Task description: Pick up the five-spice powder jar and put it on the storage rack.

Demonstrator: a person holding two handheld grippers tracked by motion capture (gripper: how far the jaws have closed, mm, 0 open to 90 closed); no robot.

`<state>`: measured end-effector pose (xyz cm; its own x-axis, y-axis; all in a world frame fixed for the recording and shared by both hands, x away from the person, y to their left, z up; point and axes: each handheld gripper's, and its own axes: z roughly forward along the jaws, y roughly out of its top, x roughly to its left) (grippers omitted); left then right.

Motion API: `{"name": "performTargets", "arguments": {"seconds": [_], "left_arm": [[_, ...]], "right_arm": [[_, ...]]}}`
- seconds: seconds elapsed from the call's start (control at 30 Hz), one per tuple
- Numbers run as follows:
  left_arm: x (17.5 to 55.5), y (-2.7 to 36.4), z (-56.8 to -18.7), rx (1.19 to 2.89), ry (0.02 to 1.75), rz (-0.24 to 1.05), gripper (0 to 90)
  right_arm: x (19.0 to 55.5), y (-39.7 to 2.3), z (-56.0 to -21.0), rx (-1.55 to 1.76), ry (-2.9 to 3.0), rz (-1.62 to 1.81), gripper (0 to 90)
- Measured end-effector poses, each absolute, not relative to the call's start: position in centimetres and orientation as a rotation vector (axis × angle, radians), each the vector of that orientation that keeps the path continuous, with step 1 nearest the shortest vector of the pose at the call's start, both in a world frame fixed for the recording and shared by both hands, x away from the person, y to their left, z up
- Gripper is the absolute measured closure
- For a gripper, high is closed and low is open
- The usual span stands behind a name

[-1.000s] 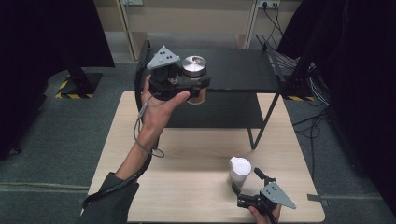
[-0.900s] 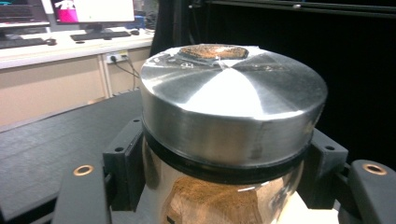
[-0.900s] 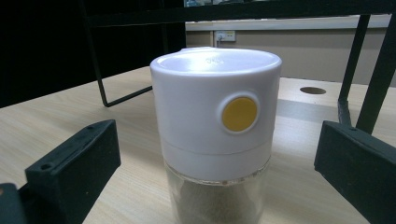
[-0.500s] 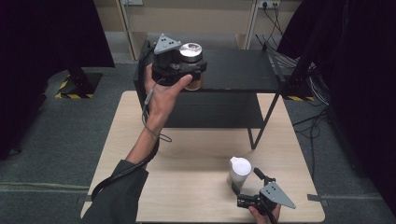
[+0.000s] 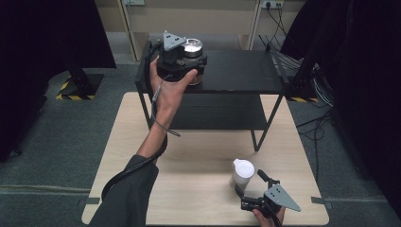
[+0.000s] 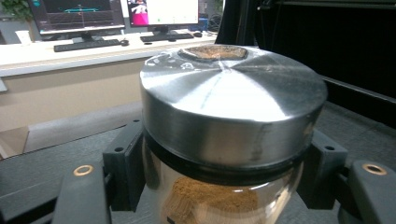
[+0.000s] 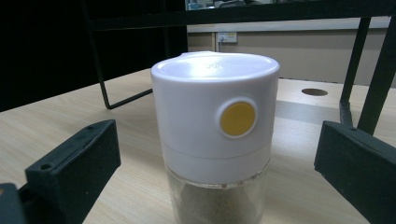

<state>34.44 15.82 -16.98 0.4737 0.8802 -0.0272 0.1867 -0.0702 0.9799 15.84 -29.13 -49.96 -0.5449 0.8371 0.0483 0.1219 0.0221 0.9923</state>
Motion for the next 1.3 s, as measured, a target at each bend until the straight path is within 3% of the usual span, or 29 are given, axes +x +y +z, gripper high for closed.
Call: {"name": "performTargets", "arguments": {"seconds": [0.5, 0.7, 0.87, 1.3], "left_arm": [[34.5, 15.7, -17.9, 1.536, 0.975, 0.763, 30.0], [34.6, 16.0, -17.9, 1.508, 0.992, 0.761, 10.2], [34.1, 16.6, -18.2, 1.475, 1.005, 0.738, 0.5], [32.9, 18.0, -19.0, 1.46, 0.941, 0.708, 0.3]], "right_arm": [[15.9, -29.1, -49.9, 0.981, 1.729, 1.572, 0.5], [15.9, -29.1, -49.9, 0.977, 1.732, 1.571, 0.6], [15.9, -29.0, -49.9, 0.975, 1.735, 1.571, 0.6], [15.9, -29.0, -49.9, 0.975, 1.74, 1.567, 0.6]]}}
